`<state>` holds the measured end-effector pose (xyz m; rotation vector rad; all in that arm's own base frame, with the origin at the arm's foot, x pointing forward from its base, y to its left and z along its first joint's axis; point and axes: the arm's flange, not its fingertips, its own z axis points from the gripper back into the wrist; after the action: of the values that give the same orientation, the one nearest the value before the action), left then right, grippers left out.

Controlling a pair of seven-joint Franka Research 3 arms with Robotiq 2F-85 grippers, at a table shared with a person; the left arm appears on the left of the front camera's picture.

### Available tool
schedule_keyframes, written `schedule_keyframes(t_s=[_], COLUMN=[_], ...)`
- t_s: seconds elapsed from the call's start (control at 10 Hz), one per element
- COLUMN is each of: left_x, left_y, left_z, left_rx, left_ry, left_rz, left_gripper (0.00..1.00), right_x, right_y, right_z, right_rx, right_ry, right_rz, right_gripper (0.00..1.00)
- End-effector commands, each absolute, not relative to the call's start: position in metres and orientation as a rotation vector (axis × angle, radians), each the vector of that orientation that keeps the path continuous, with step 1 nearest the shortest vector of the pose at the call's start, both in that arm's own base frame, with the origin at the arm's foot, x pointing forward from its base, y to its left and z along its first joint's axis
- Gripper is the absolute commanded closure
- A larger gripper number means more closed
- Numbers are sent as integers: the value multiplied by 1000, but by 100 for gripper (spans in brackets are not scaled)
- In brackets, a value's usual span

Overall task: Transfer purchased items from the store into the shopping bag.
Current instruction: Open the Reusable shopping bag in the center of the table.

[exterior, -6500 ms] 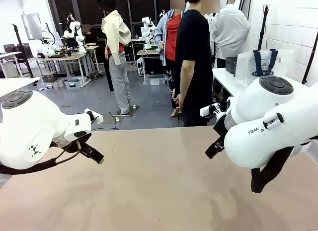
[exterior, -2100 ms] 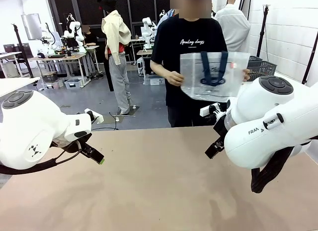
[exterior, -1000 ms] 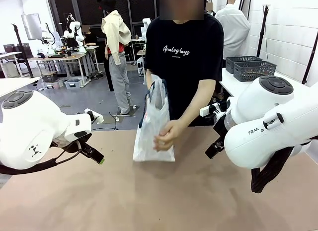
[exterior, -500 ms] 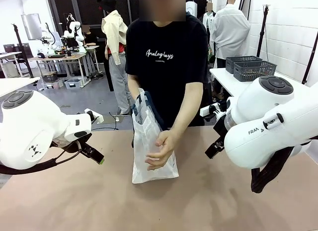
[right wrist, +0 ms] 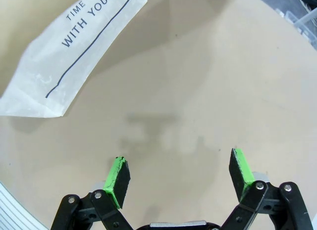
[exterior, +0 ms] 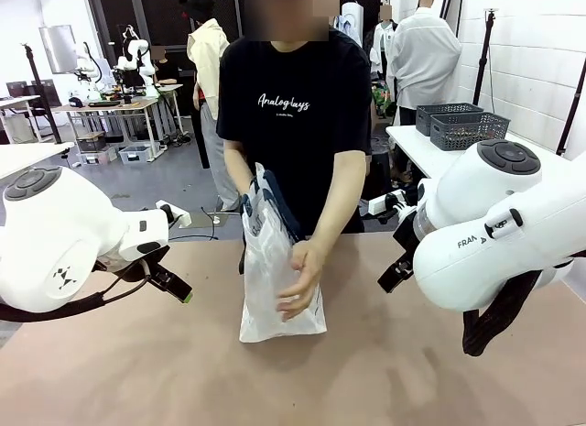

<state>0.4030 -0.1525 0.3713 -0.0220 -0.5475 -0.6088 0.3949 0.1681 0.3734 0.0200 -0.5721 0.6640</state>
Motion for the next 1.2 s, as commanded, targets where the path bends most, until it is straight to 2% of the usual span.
schedule_keyframes(t_s=[0.0,0.3,0.6,0.8,1.1], left_x=[401,391,388,404,440], left_y=[-155,-157,-154,-158,-172], left_z=[378,407,455,485,518], left_rx=[-76,-169,-196,-195,-254], left_ry=[-512,-447,-425,-431,-456], left_rz=[-617,-639,-615,-575,-540], left_gripper=[0,0,0,0,0], right_x=[392,386,399,409,456], right_y=[173,187,199,213,231], right_z=[375,393,436,479,526], right_rx=[54,181,197,159,139], right_ry=[-557,-513,-469,-418,-369], right_rz=[668,688,725,764,762], right_gripper=[0,0,0,0,0])
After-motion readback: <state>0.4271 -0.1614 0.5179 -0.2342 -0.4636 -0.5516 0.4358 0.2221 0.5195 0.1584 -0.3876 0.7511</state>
